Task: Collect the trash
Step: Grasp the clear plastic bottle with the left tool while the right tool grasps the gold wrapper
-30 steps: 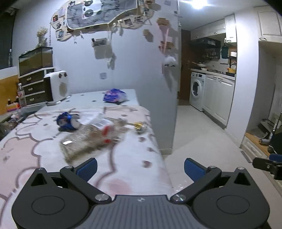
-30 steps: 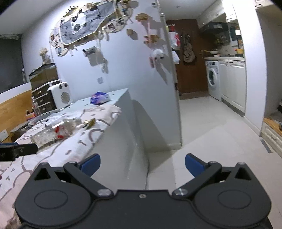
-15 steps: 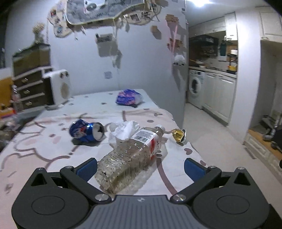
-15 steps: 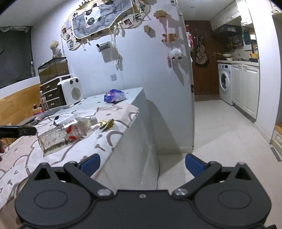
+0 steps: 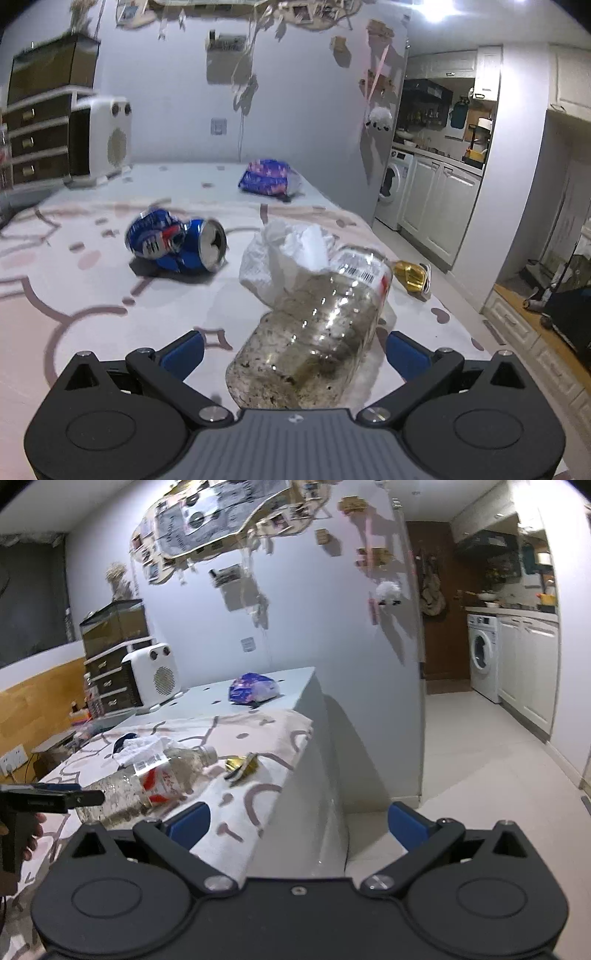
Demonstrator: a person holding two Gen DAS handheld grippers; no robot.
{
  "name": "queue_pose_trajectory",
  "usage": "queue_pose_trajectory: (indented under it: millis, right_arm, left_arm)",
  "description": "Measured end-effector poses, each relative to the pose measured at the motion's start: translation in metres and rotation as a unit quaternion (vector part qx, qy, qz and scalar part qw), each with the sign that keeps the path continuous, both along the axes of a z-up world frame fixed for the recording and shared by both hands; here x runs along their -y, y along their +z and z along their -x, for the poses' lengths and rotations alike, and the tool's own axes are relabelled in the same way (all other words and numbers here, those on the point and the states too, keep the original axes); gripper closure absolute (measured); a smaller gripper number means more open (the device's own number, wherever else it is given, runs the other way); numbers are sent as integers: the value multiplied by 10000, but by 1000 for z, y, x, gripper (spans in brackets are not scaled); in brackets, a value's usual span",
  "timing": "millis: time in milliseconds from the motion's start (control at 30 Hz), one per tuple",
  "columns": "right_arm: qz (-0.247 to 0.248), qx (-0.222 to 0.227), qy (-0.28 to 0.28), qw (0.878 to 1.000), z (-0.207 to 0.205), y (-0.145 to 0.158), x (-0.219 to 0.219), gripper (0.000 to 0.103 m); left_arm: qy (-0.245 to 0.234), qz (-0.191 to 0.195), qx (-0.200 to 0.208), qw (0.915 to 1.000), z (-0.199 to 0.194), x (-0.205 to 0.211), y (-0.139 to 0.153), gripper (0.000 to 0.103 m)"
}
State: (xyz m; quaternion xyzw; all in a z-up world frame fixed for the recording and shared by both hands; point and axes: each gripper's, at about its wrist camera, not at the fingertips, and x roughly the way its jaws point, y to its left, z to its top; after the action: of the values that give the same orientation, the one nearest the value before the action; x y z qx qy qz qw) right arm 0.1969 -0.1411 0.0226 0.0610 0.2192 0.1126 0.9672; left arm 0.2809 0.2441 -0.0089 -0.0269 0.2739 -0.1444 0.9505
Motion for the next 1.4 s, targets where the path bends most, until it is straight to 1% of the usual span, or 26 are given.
queue_pose_trajectory:
  millis: [133,167,200,233,267,367,400,433,500,567,667,767,833,867,900,933,967,1100,1267,1400]
  right_arm:
    - [81,189,221,9995,-30,5,-26,0]
    - [84,182,267,9994,-37,5,-31,2]
    - [101,169,302,9994,-46,3,-38,7]
    - [127,160,339,9992,-56,1,-46,9]
    - [170,139,342,9992,-65,-2,-52,11]
    - [308,64,306,9990,-90,-13,-74,11]
    - [285,16,305,9991,-99,-17,-80,11]
    - [210,-50,300,9993,-106,-21,-84,11]
    - [-46,-271,150,9995,-124,-28,-90,11]
    - [-184,-369,61,9991,-137,-34,-95,11]
    - [-194,-479,-103,9986,-156,-41,-102,16]
    - [-265,-646,-228,9973,-171,-46,-105,21]
    - [-193,-712,-224,9970,-177,-50,-108,28]
    - [-148,-772,-239,9966,-180,-51,-109,35]
    - [-138,-849,-252,9960,-183,-53,-110,44]
    - [-145,-895,-247,9956,-185,-54,-110,48]
    - [-149,-930,-238,9953,-187,-55,-110,57]
    - [-56,-819,-123,9966,-180,-53,-113,58]
    - [190,-699,267,9970,-153,-50,-122,58]
    - [318,-701,557,9955,-126,-51,-131,58]
  left_arm:
    - [-52,-64,-65,9999,-8,7,-4,1]
    - [-78,-70,-99,9999,-10,9,-6,2]
    - [-118,-101,-145,9998,-11,11,-8,5]
    - [-156,-158,-148,9996,-11,14,-8,8]
    - [-181,-224,-121,9995,-9,16,-8,8]
    - [-210,-232,-22,9995,-3,19,-7,9]
    - [-197,-208,-1,9996,-1,19,-6,11]
    - [-174,-195,14,9997,0,19,-6,15]
    - [-92,-140,34,9999,3,17,-5,22]
    - [-126,-85,-7,9999,5,16,-4,24]
    - [-242,-79,-15,9997,13,20,-2,29]
    - [-449,-158,-1,9989,17,27,-2,30]
    - [-524,-265,12,9983,19,33,-4,30]
    - [-535,-315,7,9981,19,36,-6,30]
    - [-528,-348,-1,9980,19,38,-8,30]
    - [-512,-365,-3,9980,19,40,-9,30]
    - [-495,-363,6,9981,18,41,-11,30]
    - [-388,-203,79,9990,19,42,-12,30]
    - [-213,36,108,9997,16,38,-12,30]
    - [-145,113,148,9997,15,37,-11,30]
